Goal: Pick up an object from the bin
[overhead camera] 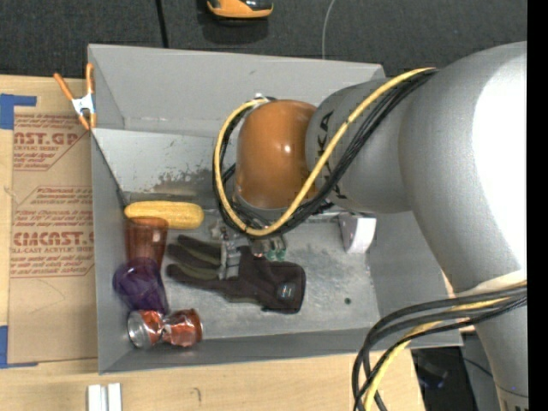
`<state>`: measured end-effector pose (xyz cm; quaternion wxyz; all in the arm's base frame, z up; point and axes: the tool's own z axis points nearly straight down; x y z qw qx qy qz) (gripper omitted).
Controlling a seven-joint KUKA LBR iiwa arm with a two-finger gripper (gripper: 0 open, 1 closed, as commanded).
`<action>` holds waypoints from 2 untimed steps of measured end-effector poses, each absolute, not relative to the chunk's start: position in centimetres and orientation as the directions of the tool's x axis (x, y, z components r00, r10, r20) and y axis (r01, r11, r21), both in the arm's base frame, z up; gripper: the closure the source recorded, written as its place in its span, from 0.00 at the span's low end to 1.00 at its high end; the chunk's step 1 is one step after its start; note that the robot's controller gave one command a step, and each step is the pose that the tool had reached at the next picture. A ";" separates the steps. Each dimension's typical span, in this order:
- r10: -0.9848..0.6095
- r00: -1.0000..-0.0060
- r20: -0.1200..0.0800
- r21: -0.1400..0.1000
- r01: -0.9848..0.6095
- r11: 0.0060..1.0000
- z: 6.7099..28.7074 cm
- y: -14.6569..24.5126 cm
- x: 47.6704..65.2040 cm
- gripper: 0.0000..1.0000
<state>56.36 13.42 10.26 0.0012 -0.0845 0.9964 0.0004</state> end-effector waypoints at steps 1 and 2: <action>-0.169 -0.986 -0.002 0.001 -0.169 0.986 10.3 13.4 56.3 0.00; -0.169 -0.986 -0.002 0.002 -0.169 0.986 10.3 13.5 56.3 1.00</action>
Offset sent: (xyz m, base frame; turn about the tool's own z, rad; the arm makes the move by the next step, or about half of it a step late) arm 0.0000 0.0000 0.0000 0.0000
